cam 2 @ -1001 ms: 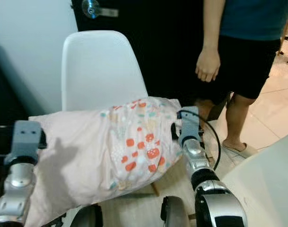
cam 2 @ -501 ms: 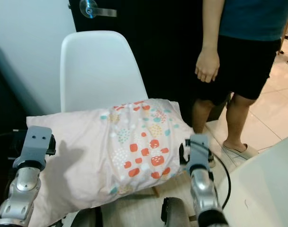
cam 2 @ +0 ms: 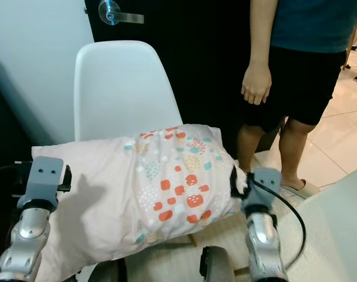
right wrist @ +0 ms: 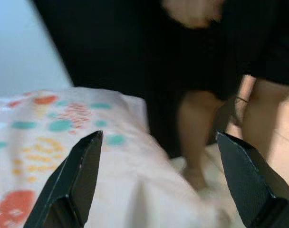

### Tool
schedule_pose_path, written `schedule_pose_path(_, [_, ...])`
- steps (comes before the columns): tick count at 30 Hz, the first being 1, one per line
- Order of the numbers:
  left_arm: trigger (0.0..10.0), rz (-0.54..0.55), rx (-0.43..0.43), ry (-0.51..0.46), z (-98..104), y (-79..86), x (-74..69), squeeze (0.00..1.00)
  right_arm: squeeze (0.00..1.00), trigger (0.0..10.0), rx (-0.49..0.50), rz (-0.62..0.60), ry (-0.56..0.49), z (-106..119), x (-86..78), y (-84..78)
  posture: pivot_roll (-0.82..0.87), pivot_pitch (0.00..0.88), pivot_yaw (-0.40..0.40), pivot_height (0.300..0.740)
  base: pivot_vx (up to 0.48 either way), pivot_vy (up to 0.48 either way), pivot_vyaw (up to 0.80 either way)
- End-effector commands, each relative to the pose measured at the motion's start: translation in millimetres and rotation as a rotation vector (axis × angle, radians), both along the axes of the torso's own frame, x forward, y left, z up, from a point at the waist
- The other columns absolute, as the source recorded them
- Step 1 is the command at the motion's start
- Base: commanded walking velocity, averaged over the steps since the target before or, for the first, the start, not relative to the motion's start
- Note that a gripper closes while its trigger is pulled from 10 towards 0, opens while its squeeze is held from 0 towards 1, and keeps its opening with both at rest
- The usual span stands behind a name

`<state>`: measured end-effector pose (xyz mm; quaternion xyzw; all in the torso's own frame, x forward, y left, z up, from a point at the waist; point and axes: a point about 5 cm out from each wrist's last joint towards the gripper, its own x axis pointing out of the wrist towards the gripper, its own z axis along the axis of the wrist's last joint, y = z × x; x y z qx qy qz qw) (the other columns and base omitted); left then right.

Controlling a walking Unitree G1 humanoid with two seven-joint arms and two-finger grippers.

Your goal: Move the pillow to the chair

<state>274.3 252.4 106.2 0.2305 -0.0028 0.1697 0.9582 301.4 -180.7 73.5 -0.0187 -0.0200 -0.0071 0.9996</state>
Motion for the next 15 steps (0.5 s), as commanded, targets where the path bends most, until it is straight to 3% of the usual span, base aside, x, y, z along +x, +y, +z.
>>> schedule_pose_path(1, [10.0,-0.032,-0.014,0.001,-1.8,-8.4,6.0,0.00,0.00,10.0,-0.014,0.033,0.097,-15.6,5.0,8.1,0.07,0.000,-0.090,0.589,0.000,0.000,0.00])
schedule_pose_path(5, [10.0,-0.073,-0.034,-0.001,-0.7,-18.6,16.3,0.00,0.00,10.0,0.024,0.046,0.149,-16.5,16.6,14.2,0.07,0.000,-0.089,0.589,0.000,0.000,0.00])
schedule_pose_path(8, [10.0,-0.143,-0.075,0.001,3.4,-36.0,34.2,0.00,0.00,10.0,0.066,0.098,0.167,-3.7,35.4,27.0,0.07,0.000,-0.091,0.589,0.000,0.000,0.00])
schedule_pose_path(9, [10.0,-0.143,-0.075,0.001,3.4,-36.0,34.2,0.00,0.00,10.0,0.066,0.098,0.167,-3.7,35.4,27.0,0.07,0.000,-0.091,0.589,0.000,0.000,0.00])
schedule_pose_path(11, [10.0,-0.235,-0.104,0.022,3.9,-56.8,50.9,0.00,0.00,10.0,0.018,0.172,0.148,12.9,49.7,41.5,0.07,0.000,-0.093,0.589,0.000,0.000,0.00])
schedule_pose_path(15, [10.0,-0.292,-0.110,0.067,-7.2,-69.6,56.0,0.00,0.00,10.0,-0.015,0.236,0.146,18.8,54.5,52.3,0.07,0.000,-0.097,0.589,0.000,0.000,0.00])
